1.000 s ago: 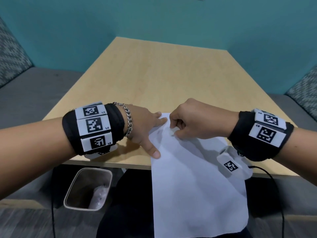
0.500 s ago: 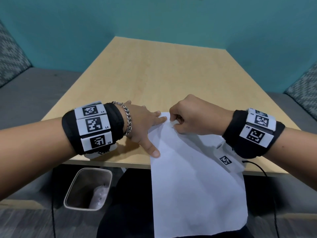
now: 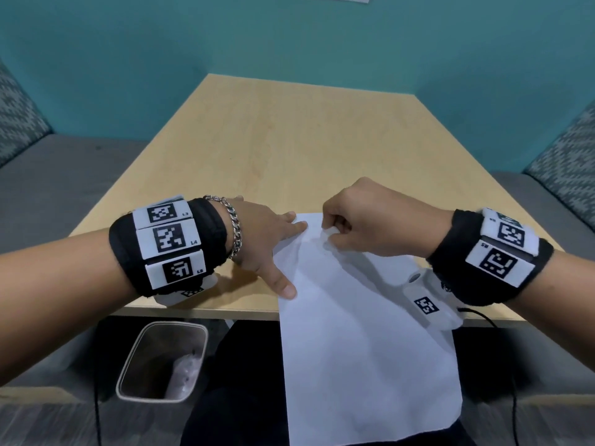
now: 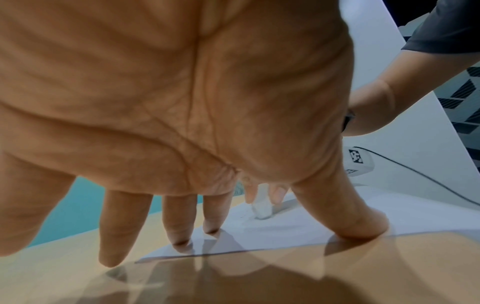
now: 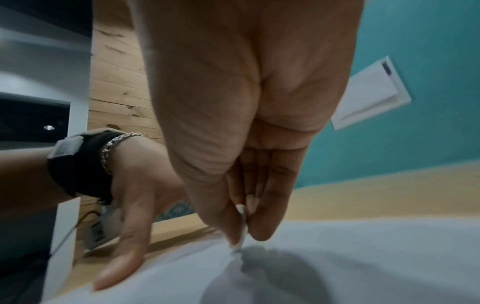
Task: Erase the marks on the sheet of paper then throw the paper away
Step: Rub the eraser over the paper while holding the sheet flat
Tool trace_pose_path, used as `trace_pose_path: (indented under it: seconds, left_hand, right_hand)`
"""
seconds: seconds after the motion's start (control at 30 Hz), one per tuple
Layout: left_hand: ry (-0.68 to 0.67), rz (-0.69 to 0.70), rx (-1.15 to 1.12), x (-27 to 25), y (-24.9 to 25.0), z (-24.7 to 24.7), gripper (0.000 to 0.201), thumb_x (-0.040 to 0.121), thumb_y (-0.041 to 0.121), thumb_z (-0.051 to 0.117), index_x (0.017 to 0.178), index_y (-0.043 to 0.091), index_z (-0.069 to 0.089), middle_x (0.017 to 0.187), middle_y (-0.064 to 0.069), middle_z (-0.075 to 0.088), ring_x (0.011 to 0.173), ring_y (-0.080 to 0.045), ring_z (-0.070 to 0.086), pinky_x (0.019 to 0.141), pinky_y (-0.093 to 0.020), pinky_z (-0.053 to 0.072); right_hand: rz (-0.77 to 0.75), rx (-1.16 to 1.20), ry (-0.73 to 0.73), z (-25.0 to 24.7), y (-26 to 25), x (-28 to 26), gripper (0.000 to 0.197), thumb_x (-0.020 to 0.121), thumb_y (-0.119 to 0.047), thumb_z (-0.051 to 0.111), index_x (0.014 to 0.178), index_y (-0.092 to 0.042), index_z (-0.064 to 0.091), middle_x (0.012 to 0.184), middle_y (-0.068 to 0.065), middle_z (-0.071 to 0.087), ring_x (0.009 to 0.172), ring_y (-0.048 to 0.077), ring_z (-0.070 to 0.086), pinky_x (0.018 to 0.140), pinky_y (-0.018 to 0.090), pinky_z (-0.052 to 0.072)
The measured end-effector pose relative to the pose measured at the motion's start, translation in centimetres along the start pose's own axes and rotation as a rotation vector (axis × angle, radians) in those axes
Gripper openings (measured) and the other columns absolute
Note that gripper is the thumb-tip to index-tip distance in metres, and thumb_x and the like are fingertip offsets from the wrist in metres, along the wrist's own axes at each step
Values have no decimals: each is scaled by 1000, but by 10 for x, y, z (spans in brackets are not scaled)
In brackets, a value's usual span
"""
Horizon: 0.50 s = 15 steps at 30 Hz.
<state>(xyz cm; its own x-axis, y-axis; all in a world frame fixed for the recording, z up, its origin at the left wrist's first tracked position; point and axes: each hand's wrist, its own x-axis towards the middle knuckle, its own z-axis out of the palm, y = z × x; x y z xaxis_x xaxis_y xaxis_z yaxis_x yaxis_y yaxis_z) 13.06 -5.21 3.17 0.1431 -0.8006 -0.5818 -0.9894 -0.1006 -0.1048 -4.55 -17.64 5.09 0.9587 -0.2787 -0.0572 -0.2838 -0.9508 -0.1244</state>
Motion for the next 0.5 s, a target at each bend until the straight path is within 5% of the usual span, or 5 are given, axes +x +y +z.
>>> trace_pose_path:
  seconds: [0.1, 0.17, 0.23, 0.33, 0.5]
  left_hand:
    - [33, 8, 30, -1, 4, -2, 128, 60, 103, 54, 163, 31, 27, 170, 6, 33, 138, -23, 53, 115, -51, 41]
    - [121, 18, 8, 0, 9, -8, 110, 56, 105, 53, 135, 29, 58, 133, 5, 66, 113, -21, 66, 100, -45, 53]
    - [139, 26, 29, 4, 13, -14, 118, 56, 105, 56, 149, 32, 47, 154, 3, 51, 136, -29, 54, 111, -52, 46]
    - [67, 6, 89, 7, 15, -14, 138, 60, 104, 53, 168, 37, -4, 176, 16, -5, 162, -35, -2, 125, -69, 8]
    - [44, 3, 28, 11, 11, -9, 143, 58, 104, 55, 165, 39, -14, 173, 22, -12, 162, -33, -10, 123, -73, -1]
  right_hand:
    - [81, 5, -32, -3, 15, -15, 9, 85, -27, 73, 91, -21, 76, 72, -12, 68, 70, 3, 63, 63, 29, 54]
    - [118, 50, -79, 2, 15, -23, 6, 86, -29, 74, 89, -24, 75, 74, -12, 70, 71, 4, 64, 62, 29, 55]
    - [149, 74, -94, 4, 16, -24, 5, 86, -30, 75, 86, -25, 74, 73, -12, 72, 72, 5, 66, 63, 33, 58]
    - [173, 79, -87, 2, 20, -20, 7, 85, -31, 78, 86, -25, 75, 72, -12, 72, 73, 9, 69, 67, 37, 61]
    - [127, 55, -5, 8, 10, -6, 13, 86, -26, 73, 96, -18, 76, 75, -9, 70, 72, 8, 64, 69, 34, 59]
